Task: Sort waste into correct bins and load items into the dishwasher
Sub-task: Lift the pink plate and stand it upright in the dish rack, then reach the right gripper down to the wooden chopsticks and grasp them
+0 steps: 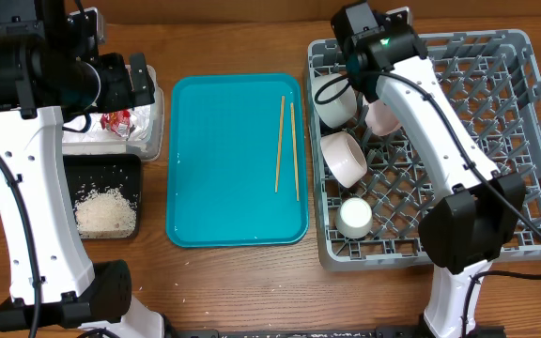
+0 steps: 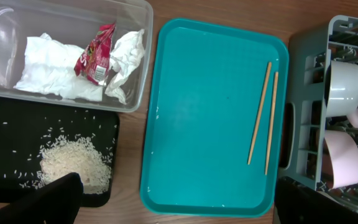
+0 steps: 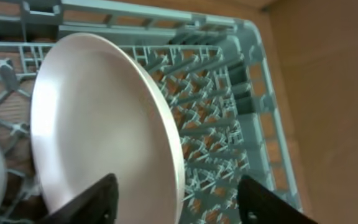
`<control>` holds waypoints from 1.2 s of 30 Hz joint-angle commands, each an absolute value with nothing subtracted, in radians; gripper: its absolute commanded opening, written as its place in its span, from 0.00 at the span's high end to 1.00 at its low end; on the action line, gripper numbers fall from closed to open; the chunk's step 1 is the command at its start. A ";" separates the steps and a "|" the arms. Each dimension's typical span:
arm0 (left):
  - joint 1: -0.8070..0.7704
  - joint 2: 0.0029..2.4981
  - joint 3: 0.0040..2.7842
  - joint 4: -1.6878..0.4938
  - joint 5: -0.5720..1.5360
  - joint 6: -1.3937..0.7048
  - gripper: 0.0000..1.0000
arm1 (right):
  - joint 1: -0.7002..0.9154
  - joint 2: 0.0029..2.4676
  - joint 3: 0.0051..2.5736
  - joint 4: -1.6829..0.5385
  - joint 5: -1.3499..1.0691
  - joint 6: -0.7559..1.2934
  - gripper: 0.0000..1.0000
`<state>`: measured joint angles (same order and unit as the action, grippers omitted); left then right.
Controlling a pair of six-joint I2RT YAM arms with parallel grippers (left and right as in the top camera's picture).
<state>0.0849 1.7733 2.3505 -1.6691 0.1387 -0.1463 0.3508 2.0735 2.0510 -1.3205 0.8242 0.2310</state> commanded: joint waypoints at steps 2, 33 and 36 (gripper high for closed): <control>0.085 1.772 2.363 -1.668 0.147 -0.127 0.00 | 0.345 2.060 2.112 -1.357 0.733 0.236 0.23; 0.085 1.772 2.363 -1.668 0.147 -0.127 0.00 | 0.645 2.212 2.031 -1.204 0.082 0.555 0.46; 0.085 1.772 2.363 -1.668 0.147 -0.127 0.00 | 0.642 2.249 2.017 -1.197 0.083 0.568 0.50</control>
<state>0.0849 1.7733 2.3505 -1.6691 0.1387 -0.1463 0.6487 2.2192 2.0315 -1.2053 0.0551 0.5343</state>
